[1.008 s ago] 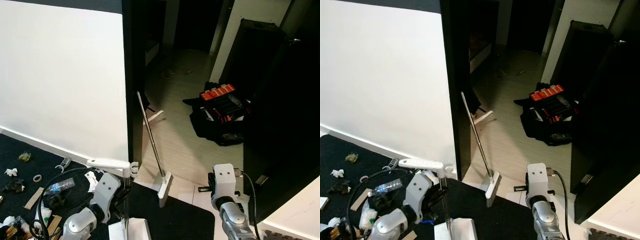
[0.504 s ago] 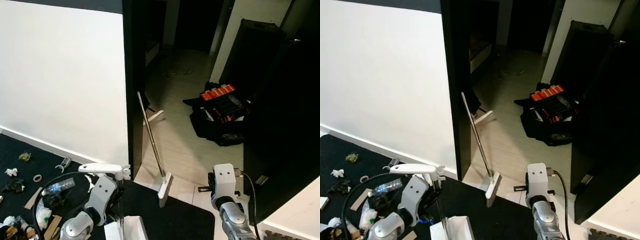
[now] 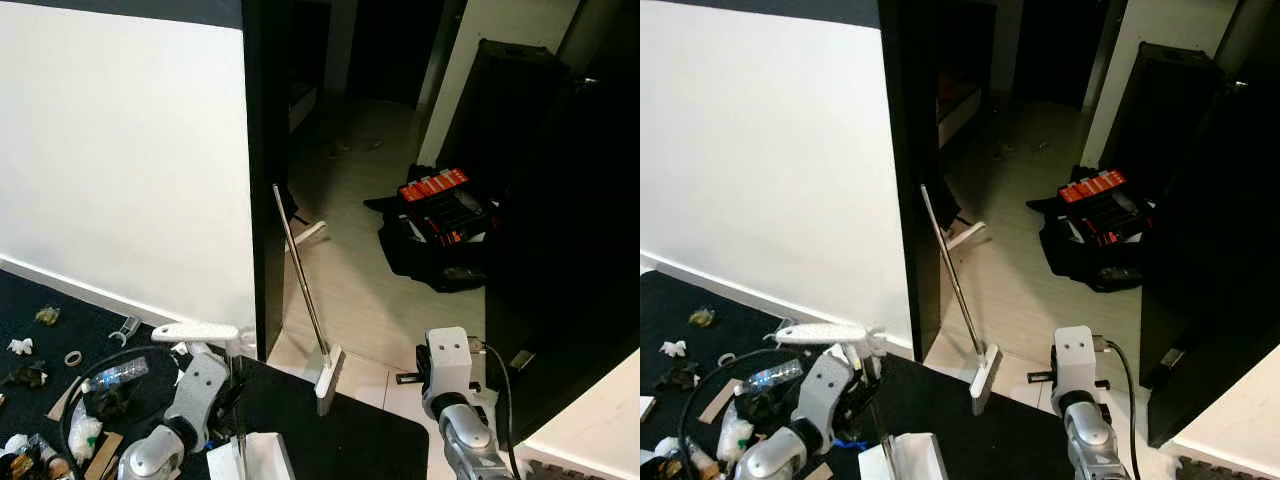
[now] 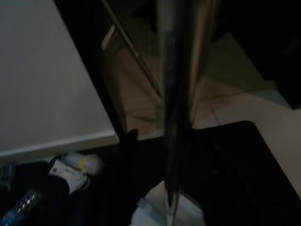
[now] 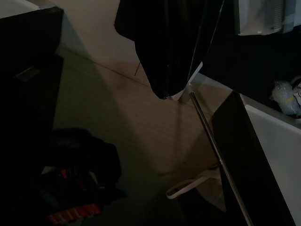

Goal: Sweep floor

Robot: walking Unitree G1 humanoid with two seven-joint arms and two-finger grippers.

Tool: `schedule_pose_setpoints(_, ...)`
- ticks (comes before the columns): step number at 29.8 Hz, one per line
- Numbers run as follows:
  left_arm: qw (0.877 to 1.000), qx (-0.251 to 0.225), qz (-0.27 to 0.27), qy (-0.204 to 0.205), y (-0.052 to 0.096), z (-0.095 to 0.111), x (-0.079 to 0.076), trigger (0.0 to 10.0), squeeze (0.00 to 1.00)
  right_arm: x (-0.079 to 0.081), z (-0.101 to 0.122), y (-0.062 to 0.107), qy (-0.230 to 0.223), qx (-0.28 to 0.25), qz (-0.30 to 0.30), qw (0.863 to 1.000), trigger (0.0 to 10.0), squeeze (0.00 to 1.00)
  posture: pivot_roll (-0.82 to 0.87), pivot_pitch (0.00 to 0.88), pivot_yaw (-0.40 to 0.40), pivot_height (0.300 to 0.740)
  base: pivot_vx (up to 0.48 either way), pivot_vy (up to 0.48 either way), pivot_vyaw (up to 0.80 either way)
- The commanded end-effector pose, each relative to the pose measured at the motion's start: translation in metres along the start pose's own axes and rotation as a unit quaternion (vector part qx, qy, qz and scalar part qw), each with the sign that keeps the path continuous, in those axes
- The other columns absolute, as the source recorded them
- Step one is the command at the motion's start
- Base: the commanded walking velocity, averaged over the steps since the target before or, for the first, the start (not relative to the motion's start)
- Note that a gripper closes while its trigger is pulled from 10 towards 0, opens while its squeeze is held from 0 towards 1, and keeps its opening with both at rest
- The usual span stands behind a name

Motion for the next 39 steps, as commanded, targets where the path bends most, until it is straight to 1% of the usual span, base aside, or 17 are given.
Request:
schedule_pose_setpoints(1,1.0,0.003,0.005,0.013,0.001,-0.004,-0.002,10.0,1.0,-0.002,-0.009,0.004,-0.002,0.014,-0.003,1.0,10.0,0.0,-0.04,0.128,-0.033,0.74,0.0,0.0,0.0)
schedule_pose_setpoints(3,0.999,-0.005,0.031,0.015,0.0,-0.003,0.002,10.0,1.0,-0.003,-0.008,0.004,-0.001,0.014,-0.003,1.0,10.0,0.0,-0.04,0.128,-0.033,0.74,0.0,0.0,0.0)
schedule_pose_setpoints(4,0.999,-0.005,0.031,0.015,0.0,-0.003,0.002,10.0,1.0,-0.003,-0.008,0.004,-0.001,0.014,-0.003,1.0,10.0,0.0,-0.04,0.128,-0.033,0.74,0.0,0.0,0.0)
schedule_pose_setpoints(5,0.999,-0.009,0.047,0.016,0.0,-0.002,0.003,10.0,0.23,-0.003,-0.008,0.004,-0.001,0.014,-0.003,1.0,10.0,0.0,-0.04,0.128,-0.033,0.74,0.0,0.0,0.0)
schedule_pose_setpoints(6,0.999,-0.009,0.047,0.016,0.0,-0.002,0.003,10.0,0.23,-0.003,-0.008,0.004,-0.001,0.014,-0.003,1.0,10.0,0.0,-0.04,0.128,-0.033,0.74,0.0,0.0,0.0)
schedule_pose_setpoints(7,0.997,-0.016,0.065,0.025,0.0,-0.002,0.005,10.0,0.0,-0.003,-0.008,0.004,-0.001,0.014,-0.003,1.0,10.0,0.0,-0.04,0.128,-0.033,0.74,0.0,0.0,0.0)
schedule_pose_setpoints(9,0.995,-0.025,0.086,0.047,-0.001,-0.003,0.004,10.0,0.0,-0.002,-0.008,0.004,-0.002,0.014,-0.003,1.0,10.0,0.0,-0.04,0.128,-0.033,0.74,0.0,0.0,0.0)
schedule_pose_setpoints(13,0.99,-0.037,0.102,0.095,-0.001,-0.007,-0.008,10.0,0.0,-0.001,-0.01,0.005,-0.003,0.016,-0.002,1.0,10.0,0.0,-0.03,0.13,-0.029,0.74,0.0,0.0,0.0)
schedule_pose_setpoints(15,0.99,-0.037,0.102,0.095,-0.001,-0.007,-0.008,10.0,0.0,-0.001,-0.01,0.005,-0.003,0.016,-0.002,1.0,10.0,0.0,-0.03,0.13,-0.029,0.74,0.0,0.0,0.0)
schedule_pose_setpoints(19,0.985,-0.044,0.123,0.115,-0.004,-0.009,-0.017,10.0,0.0,-0.001,-0.01,0.005,-0.003,0.017,-0.001,1.0,10.0,0.0,-0.03,0.135,-0.029,0.74,0.0,0.0,0.0)
schedule_pose_setpoints(22,0.985,-0.043,0.134,0.104,-0.009,-0.01,-0.028,10.0,0.0,0.0,-0.01,0.005,-0.003,0.017,-0.001,1.0,10.0,0.0,-0.03,0.135,-0.027,0.74,0.0,0.0,0.0)
schedule_pose_setpoints(28,0.984,-0.04,0.147,0.097,-0.011,-0.013,-0.037,10.0,0.0,-0.001,-0.011,0.006,-0.003,0.017,-0.002,1.0,10.0,0.0,-0.04,0.137,-0.027,0.74,0.0,0.0,0.0)
schedule_pose_setpoints(31,0.984,-0.035,0.142,0.101,-0.013,-0.015,-0.045,10.0,0.0,-0.001,-0.011,0.006,-0.003,0.019,-0.003,1.0,10.0,0.0,-0.03,0.138,-0.026,0.74,0.0,0.0,0.0)
schedule_pose_setpoints(33,0.986,-0.036,0.127,0.106,-0.016,-0.015,-0.055,10.0,0.0,-0.001,-0.011,0.006,-0.003,0.018,-0.003,1.0,10.0,0.0,-0.04,0.138,-0.026,0.74,0.0,0.0,0.0)
schedule_pose_setpoints(34,0.986,-0.036,0.127,0.106,-0.016,-0.015,-0.055,10.0,0.0,-0.001,-0.011,0.006,-0.003,0.018,-0.003,1.0,10.0,0.0,-0.04,0.138,-0.026,0.74,0.0,0.0,0.0)
schedule_pose_setpoints(35,0.987,-0.037,0.114,0.108,-0.017,-0.015,-0.063,10.0,0.0,0.0,-0.011,0.006,-0.004,0.017,-0.003,1.0,10.0,0.0,-0.04,0.138,-0.025,0.74,0.0,0.0,0.0)
schedule_pose_setpoints(39,0.987,-0.036,0.114,0.106,-0.017,-0.017,-0.069,10.0,0.0,0.0,-0.011,0.006,-0.004,0.017,-0.003,1.0,10.0,0.0,-0.04,0.138,-0.025,0.74,0.0,0.0,0.0)
Point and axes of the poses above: a point about 5 cm out from each wrist's last joint towards the gripper, its own y axis pointing back from the gripper into the wrist, its own z axis along the axis of the wrist's last joint, x = y × z, the point moved 1 cm from there along -y, pointing out of the wrist towards the gripper, and after that the axes turned 10 degrees about y, right-handed, at the moved point
